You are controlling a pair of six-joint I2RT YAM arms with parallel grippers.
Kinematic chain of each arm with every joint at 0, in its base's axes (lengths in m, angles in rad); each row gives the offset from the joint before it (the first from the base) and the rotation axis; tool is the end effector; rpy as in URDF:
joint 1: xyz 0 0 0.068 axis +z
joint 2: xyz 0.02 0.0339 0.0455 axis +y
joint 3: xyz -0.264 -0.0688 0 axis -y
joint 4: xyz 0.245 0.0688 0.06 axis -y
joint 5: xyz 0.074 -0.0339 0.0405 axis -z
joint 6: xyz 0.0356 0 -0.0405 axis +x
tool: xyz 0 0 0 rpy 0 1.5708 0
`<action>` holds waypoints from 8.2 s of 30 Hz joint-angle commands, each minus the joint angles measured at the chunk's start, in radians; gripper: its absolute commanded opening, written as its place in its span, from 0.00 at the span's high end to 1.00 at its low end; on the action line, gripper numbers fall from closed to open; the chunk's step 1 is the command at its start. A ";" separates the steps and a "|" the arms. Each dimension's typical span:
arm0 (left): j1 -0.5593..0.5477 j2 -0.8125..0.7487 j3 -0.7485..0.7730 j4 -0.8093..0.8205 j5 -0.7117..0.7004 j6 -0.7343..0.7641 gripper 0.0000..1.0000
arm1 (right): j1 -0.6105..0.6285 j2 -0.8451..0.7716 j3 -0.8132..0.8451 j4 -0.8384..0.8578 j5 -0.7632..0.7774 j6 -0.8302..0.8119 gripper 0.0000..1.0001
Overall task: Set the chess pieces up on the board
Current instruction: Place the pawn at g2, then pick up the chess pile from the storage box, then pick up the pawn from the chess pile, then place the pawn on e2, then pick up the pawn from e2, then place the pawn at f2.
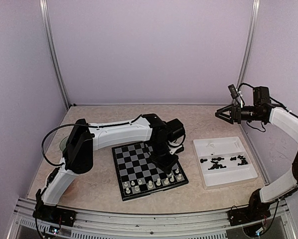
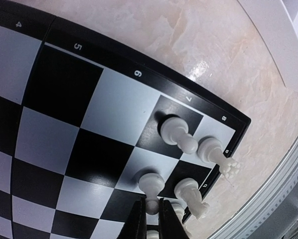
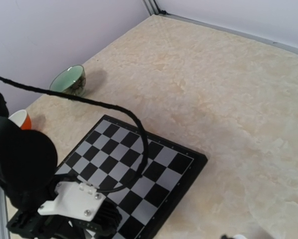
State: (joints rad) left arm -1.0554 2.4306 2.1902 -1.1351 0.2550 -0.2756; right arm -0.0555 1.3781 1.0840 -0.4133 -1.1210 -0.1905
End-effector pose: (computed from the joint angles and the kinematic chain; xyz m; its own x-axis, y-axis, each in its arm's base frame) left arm 0.2353 -0.4337 0.1793 -0.7009 0.7031 -0.1194 0.7018 0.6502 -0.2909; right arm 0.2907 0.0160 0.3009 -0.5123 -0.0540 -0.8571 -0.7702 0.4704 0.4307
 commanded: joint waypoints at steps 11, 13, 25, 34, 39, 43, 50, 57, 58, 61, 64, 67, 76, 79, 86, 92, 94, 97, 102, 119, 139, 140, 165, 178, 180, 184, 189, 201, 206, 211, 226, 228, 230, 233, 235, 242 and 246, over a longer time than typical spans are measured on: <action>-0.003 -0.075 0.008 0.047 -0.012 -0.020 0.74 | 0.006 -0.012 0.085 -0.123 0.057 -0.104 0.39; 0.001 -0.097 -0.002 0.060 -0.023 -0.020 0.73 | 0.005 0.003 0.117 -0.206 0.116 -0.179 0.39; -0.050 -0.404 -0.186 0.567 -0.418 0.204 0.62 | 0.006 0.059 -0.040 -0.308 0.627 -0.369 0.59; -0.054 -0.575 -0.426 0.998 -0.449 0.250 0.37 | 0.053 0.254 -0.081 -0.153 0.746 -0.332 0.67; -0.060 -0.550 -0.433 0.973 -0.421 0.212 0.37 | 0.103 0.347 -0.066 -0.106 0.762 -0.319 0.68; -0.060 -0.554 -0.454 0.951 -0.426 0.183 0.37 | 0.119 0.401 -0.046 -0.080 0.771 -0.317 0.69; -0.062 -0.569 -0.473 0.943 -0.440 0.160 0.37 | 0.132 0.458 -0.029 -0.046 0.808 -0.297 0.74; -0.062 -0.544 -0.426 0.904 -0.418 0.160 0.37 | 0.132 0.417 -0.028 -0.061 0.841 -0.294 0.76; -0.062 -0.541 -0.420 0.900 -0.415 0.161 0.37 | 0.132 0.411 -0.024 -0.065 0.845 -0.294 0.77; -0.062 -0.533 -0.415 0.894 -0.408 0.159 0.37 | 0.132 0.402 -0.020 -0.059 0.848 -0.295 0.74; -0.063 -0.529 -0.417 0.894 -0.399 0.156 0.37 | 0.133 0.423 -0.014 -0.046 0.829 -0.299 0.73; -0.062 -0.528 -0.419 0.894 -0.392 0.149 0.37 | 0.139 0.461 -0.004 -0.034 0.793 -0.298 0.73; -0.064 -0.543 -0.454 0.908 -0.390 0.129 0.38 | 0.152 0.474 -0.014 -0.019 0.757 -0.330 0.78; -0.065 -0.537 -0.451 0.915 -0.382 0.125 0.38 | 0.152 0.464 -0.019 -0.045 0.728 -0.340 0.87; -0.064 -0.519 -0.453 0.938 -0.367 0.128 0.38 | 0.152 0.285 -0.025 -0.178 0.659 -0.355 0.91; -0.046 -0.485 -0.509 1.027 -0.217 0.121 0.38 | 0.154 0.117 0.017 -0.299 0.551 -0.386 0.92; -0.037 -0.480 -0.530 1.073 -0.161 0.096 0.38 | 0.157 0.085 0.036 -0.341 0.512 -0.402 0.92; -0.015 -0.474 -0.566 1.164 -0.089 0.041 0.38 | 0.171 0.039 0.068 -0.396 0.433 -0.423 0.91; 0.038 -0.447 -0.591 1.301 0.062 -0.121 0.39 | 0.251 -0.032 0.099 -0.446 0.387 -0.455 0.91; 0.092 -0.331 -0.593 1.501 0.302 -0.393 0.61 | 0.352 -0.049 0.144 -0.488 0.368 -0.461 0.91; 0.088 -0.301 -0.563 1.544 0.330 -0.418 0.63 | 0.364 -0.021 0.131 -0.485 0.380 -0.461 0.90; 0.088 -0.301 -0.563 1.544 0.328 -0.420 0.63 | 0.365 -0.021 0.130 -0.485 0.379 -0.461 0.90; 0.106 -0.501 -0.638 1.175 0.181 -0.108 0.90 | 0.245 0.034 0.000 -0.391 0.318 -0.468 0.92; 0.022 -0.649 -0.826 0.677 -0.116 0.198 0.89 | 0.189 0.084 -0.066 -0.267 0.319 -0.418 0.91; 0.007 -0.642 -0.835 0.665 -0.117 0.209 0.89 | 0.189 0.084 -0.068 -0.265 0.319 -0.416 0.91; -0.020 -0.585 -0.824 0.644 -0.133 0.219 0.88 | 0.189 0.079 -0.071 -0.273 0.320 -0.416 0.90; -0.027 -0.533 -0.800 0.650 -0.147 0.213 0.88 | 0.189 0.070 -0.084 -0.265 0.320 -0.418 0.91; -0.029 -0.420 -0.716 0.627 -0.148 0.207 0.85 | 0.189 0.070 -0.094 -0.263 0.314 -0.425 0.90; -0.029 -0.394 -0.690 0.620 -0.148 0.209 0.85 | 0.189 0.068 -0.095 -0.265 0.313 -0.427 0.90; -0.031 -0.399 -0.686 0.593 -0.168 0.208 0.80 | 0.189 0.067 -0.099 -0.267 0.314 -0.427 0.90; -0.030 -0.440 -0.736 0.565 -0.158 0.204 0.81 | 0.189 0.073 -0.095 -0.268 0.311 -0.427 0.90; -0.029 -0.431 -0.726 0.565 -0.156 0.204 0.84 | 0.189 0.070 -0.095 -0.270 0.312 -0.428 0.90; -0.028 -0.424 -0.715 0.566 -0.152 0.206 0.88 | 0.189 0.066 -0.098 -0.268 0.314 -0.427 0.90; -0.029 -0.415 -0.702 0.569 -0.144 0.209 0.91 | 0.189 0.060 -0.104 -0.267 0.317 -0.427 0.90; -0.028 -0.410 -0.691 0.571 -0.141 0.212 0.93 | 0.189 0.059 -0.106 -0.267 0.317 -0.427 0.90; -0.031 -0.386 -0.650 0.570 -0.135 0.217 0.94 | 0.189 0.055 -0.106 -0.266 0.317 -0.427 0.90; -0.031 -0.374 -0.645 0.567 -0.130 0.217 0.94 | 0.189 0.050 -0.109 -0.266 0.317 -0.426 0.90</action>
State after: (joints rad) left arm -1.0824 2.0289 1.5230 -0.5686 0.1074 -0.0723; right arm 0.1371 1.4567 0.9867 -0.6827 -0.7902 -0.6125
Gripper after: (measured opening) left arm 0.068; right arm 0.103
